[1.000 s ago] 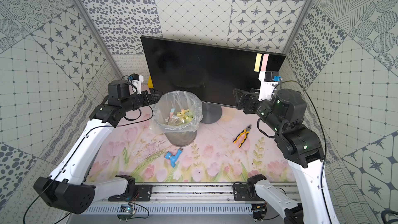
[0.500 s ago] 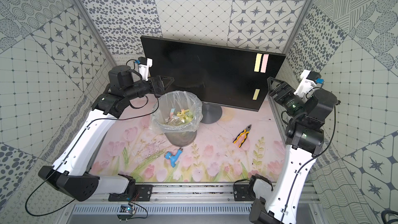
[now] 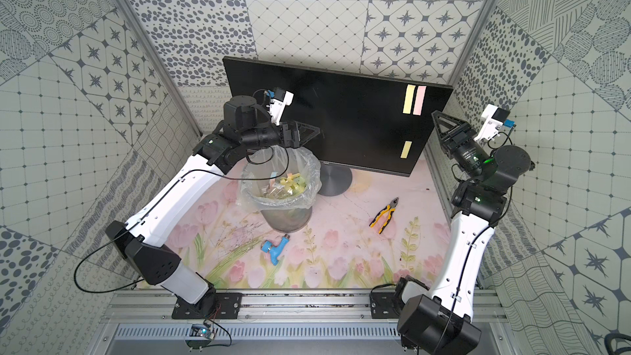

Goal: Remove the sticky note from the monitor
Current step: Tear off the sticky note from the monitor.

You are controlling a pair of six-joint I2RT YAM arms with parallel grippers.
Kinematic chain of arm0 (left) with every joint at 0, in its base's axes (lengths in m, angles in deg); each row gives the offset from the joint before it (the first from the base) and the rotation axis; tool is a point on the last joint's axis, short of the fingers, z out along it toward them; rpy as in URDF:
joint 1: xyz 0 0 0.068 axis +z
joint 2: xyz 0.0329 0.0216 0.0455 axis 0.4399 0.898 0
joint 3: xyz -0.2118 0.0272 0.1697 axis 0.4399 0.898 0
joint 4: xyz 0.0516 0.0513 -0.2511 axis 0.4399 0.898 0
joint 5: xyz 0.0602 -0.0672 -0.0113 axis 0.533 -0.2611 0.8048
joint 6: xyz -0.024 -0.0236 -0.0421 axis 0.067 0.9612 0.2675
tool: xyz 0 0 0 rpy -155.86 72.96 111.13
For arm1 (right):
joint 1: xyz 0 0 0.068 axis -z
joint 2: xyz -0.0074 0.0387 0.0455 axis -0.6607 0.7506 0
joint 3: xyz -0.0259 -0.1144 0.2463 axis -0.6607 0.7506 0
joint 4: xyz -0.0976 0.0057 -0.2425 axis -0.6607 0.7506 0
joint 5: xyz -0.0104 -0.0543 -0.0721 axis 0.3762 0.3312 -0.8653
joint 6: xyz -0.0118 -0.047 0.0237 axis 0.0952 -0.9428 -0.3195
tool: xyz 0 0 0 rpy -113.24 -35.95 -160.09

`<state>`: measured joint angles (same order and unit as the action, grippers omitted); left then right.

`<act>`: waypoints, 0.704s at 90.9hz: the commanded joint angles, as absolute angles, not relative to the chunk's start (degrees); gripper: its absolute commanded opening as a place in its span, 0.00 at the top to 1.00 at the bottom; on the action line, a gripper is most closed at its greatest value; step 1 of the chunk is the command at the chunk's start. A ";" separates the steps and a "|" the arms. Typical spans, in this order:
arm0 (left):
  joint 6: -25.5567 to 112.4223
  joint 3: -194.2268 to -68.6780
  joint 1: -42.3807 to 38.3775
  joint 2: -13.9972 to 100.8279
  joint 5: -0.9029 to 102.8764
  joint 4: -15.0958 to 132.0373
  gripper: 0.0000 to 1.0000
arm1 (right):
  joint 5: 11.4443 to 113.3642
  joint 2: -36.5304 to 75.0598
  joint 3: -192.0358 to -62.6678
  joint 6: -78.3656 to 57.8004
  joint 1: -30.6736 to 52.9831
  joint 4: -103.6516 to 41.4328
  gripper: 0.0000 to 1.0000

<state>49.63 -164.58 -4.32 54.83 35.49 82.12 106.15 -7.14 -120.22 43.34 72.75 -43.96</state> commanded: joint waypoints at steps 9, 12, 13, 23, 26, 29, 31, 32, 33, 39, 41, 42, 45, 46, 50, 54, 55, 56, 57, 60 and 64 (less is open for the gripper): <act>50.62 -170.43 -7.99 60.87 30.80 77.55 0.09 | 105.94 -4.43 -120.65 45.82 70.44 -49.76 0.48; 50.83 -170.71 -8.27 61.43 30.74 77.39 0.09 | 105.73 -3.95 -120.71 45.81 70.08 -49.76 0.48; 50.91 -170.78 -8.31 61.51 30.76 77.32 0.09 | 105.67 -3.78 -120.77 45.77 69.96 -49.76 0.49; 51.55 -171.07 -8.81 62.63 30.69 76.21 0.09 | 105.64 -2.48 -122.16 45.15 68.77 -49.48 0.50; 51.73 -171.11 -8.99 62.93 30.70 76.00 0.08 | 105.61 -2.03 -122.56 44.92 68.34 -49.27 0.51; 51.92 -171.19 -9.12 63.24 30.62 75.90 0.08 | 105.56 -1.75 -122.85 44.78 68.00 -49.18 0.52; 52.06 -171.26 -9.25 63.47 30.61 75.81 0.08 | 105.52 -1.62 -122.91 44.72 67.77 -49.09 0.52; 52.15 -171.27 -9.33 63.54 30.61 75.69 0.08 | 105.47 -1.55 -122.92 44.69 67.66 -49.07 0.52; 52.23 -171.28 -9.33 63.62 30.61 75.63 0.08 | 105.41 -1.48 -122.93 44.68 67.56 -49.06 0.52; 52.69 -171.42 -9.70 64.14 30.47 75.21 0.08 | 105.18 -1.11 -122.78 44.54 66.77 -49.12 0.53; 52.74 -171.39 -9.79 64.25 30.38 75.15 0.08 | 105.21 -1.02 -122.76 44.50 66.58 -49.07 0.53; 52.75 -171.38 -9.86 64.32 30.36 75.10 0.08 | 105.19 -0.99 -122.76 44.50 66.45 -49.06 0.53; 52.75 -171.45 -10.04 64.45 30.35 75.00 0.08 | 105.16 -0.89 -122.88 44.39 66.15 -49.06 0.53; 52.76 -171.46 -10.08 64.47 30.35 75.07 0.08 | 105.12 -0.88 -122.90 44.35 66.06 -49.06 0.53; 52.67 -171.59 -10.09 64.62 30.39 75.08 0.08 | 105.08 -0.79 -123.04 44.31 66.01 -49.06 0.53; 52.55 -171.70 -10.15 64.66 30.57 75.22 0.08 | 105.07 -0.81 -123.31 44.23 65.88 -49.08 0.53; 52.48 -171.76 -10.17 64.62 30.59 75.27 0.08 | 105.07 -0.84 -123.39 44.23 65.88 -49.07 0.53; 52.44 -171.79 -10.19 64.64 30.64 75.33 0.07 | 105.07 -0.81 -123.47 44.23 65.88 -49.06 0.53; 52.42 -171.80 -10.19 64.65 30.71 75.37 0.08 | 105.07 -0.80 -123.55 44.18 65.88 -49.06 0.53; 52.26 -171.86 -10.23 64.62 30.84 75.56 0.08 | 105.07 -0.79 -123.81 44.09 65.88 -49.04 0.53; 52.23 -171.88 -10.13 64.68 30.97 75.65 0.07 | 105.07 -0.80 -124.12 44.20 65.83 -48.99 0.54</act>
